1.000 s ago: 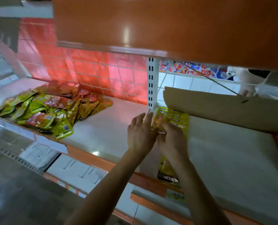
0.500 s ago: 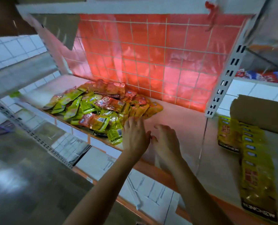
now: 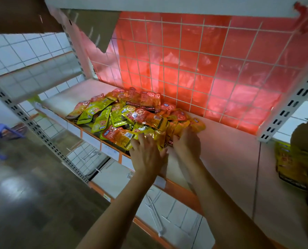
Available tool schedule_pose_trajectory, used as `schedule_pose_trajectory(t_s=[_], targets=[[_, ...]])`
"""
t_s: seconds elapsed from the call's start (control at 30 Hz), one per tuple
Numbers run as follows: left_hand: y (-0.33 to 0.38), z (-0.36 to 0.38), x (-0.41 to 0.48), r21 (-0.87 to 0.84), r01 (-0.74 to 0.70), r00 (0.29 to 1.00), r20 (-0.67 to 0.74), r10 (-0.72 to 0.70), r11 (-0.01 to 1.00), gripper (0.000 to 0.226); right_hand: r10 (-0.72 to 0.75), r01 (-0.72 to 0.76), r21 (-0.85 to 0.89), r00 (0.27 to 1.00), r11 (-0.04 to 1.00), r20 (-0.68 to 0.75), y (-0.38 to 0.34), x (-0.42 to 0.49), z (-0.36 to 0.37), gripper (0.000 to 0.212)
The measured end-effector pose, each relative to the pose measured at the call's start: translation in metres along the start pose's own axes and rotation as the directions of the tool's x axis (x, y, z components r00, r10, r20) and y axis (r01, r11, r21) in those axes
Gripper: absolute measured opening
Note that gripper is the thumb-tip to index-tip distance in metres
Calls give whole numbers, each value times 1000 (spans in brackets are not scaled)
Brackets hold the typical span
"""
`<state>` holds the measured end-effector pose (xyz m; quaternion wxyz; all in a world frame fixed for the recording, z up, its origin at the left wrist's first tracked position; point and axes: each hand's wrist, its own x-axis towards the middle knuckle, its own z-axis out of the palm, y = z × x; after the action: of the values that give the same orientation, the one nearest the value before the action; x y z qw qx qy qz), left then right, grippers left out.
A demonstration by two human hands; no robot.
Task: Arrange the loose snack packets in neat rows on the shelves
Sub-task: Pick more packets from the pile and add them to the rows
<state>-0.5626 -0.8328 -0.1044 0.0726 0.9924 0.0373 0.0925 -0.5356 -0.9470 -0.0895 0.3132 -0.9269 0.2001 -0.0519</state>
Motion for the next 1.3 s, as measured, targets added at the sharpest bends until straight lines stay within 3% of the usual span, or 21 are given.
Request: schedule_pose_trajectory(t_s=[0.1,0.37,0.6,0.7,0.83,0.9,0.97,1.07,1.23,1.3], targets=[[-1,0,3,-14,13,1000,22,-12,1000,76,81,-81,-20,997,997,11,-7,8,5,53],[8,-1,2,-189,-26,999,38,33,982,58,195,-197,71,980,978,31,-3,20,6,54],[27,-2,-3,-426,-189,982,-89,167,885,36,191,-208,240,977,948,93,21,22,-10,29],[34,-5,-2,-493,-233,971,-162,174,838,40,173,-195,376,981,906,93,38,19,-18,21],[44,-7,1,-676,-176,984,-124,125,716,43,190,-212,477,977,853,94,61,11,-29,13],[51,-6,3,-769,-108,994,-65,90,630,37,218,-237,524,971,818,98,71,7,-36,20],[60,-4,4,-863,15,997,48,53,505,30,252,-250,575,965,779,79,83,1,-46,33],[80,-5,0,-942,223,964,251,86,252,29,280,-221,591,960,776,-8,104,-8,-65,29],[117,-2,-17,-953,283,937,300,180,112,16,315,-199,579,943,791,-106,143,-20,-99,22],[135,1,-24,-938,327,915,344,212,110,19,304,-189,578,946,794,-109,154,-26,-110,24]])
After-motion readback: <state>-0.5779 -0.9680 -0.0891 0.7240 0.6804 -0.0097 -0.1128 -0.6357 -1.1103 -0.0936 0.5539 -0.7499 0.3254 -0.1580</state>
